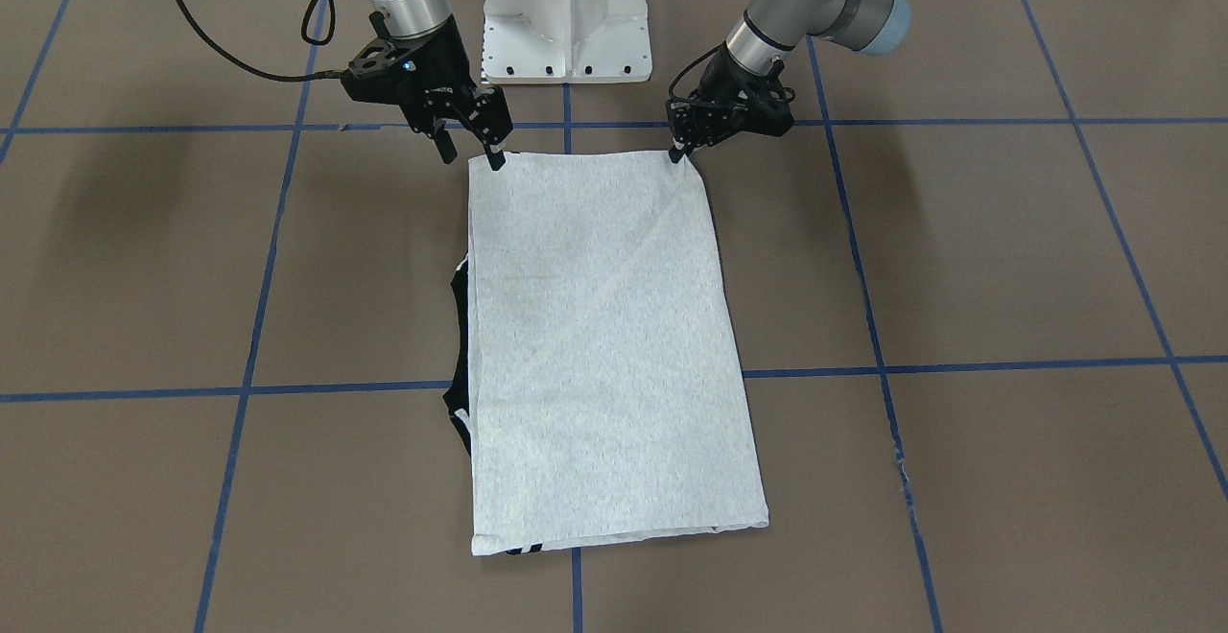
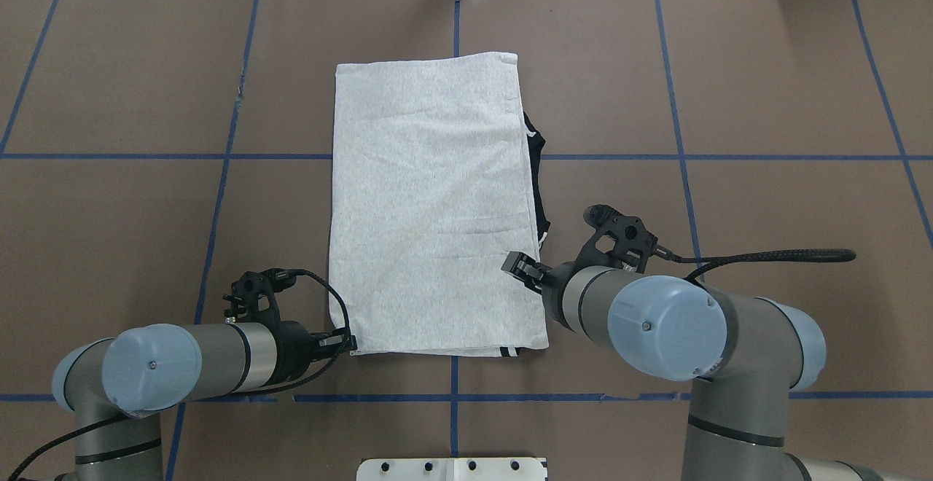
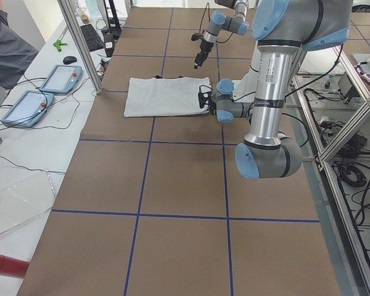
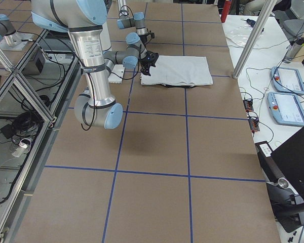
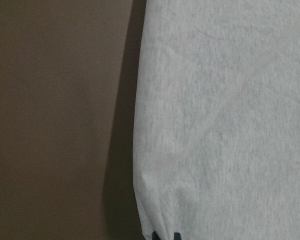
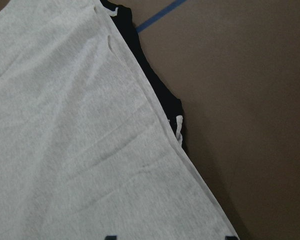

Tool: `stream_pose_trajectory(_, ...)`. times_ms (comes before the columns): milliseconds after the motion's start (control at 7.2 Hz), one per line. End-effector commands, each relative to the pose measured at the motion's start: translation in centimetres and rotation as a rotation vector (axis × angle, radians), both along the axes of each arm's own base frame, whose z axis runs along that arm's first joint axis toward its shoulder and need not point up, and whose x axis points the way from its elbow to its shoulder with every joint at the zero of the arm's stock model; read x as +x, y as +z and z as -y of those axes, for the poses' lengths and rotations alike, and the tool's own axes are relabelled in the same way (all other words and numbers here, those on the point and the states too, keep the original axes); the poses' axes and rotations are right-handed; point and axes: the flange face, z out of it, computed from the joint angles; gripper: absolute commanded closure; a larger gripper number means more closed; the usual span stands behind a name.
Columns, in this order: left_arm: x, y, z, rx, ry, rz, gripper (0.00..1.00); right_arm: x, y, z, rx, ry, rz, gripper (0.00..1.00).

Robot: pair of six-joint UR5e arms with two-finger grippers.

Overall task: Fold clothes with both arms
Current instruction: 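Pinch the near corners of the folded shirt with both grippers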

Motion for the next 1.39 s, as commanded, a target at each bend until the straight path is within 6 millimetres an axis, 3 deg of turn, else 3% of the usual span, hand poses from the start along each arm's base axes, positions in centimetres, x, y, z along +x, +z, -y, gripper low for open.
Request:
stream_pose_trajectory(0, -0.1, -0.8, 0.0, 0.004, 0.000, -0.015, 1.00, -3.2, 1.6, -1.7, -0.084, 0.037, -0.035, 0.23)
stream_pose_trajectory(278, -0.1, -0.8, 0.1, 0.004, -0.003, -0.015, 1.00, -6.6, 1.7, -2.9, -0.088, 0.046, -0.052, 0.23)
stream_pose_trajectory(694, -0.1, -0.9, 0.1, 0.005, -0.003, -0.017, 1.00, -8.9, 2.6, -4.9, -0.078, 0.067, -0.074, 0.23)
stream_pose_trajectory(1250, -0.2, -0.9, 0.2, 0.005, -0.005, -0.018, 1.00, -9.2, 2.5, -5.1, -0.070, 0.072, -0.076, 0.23)
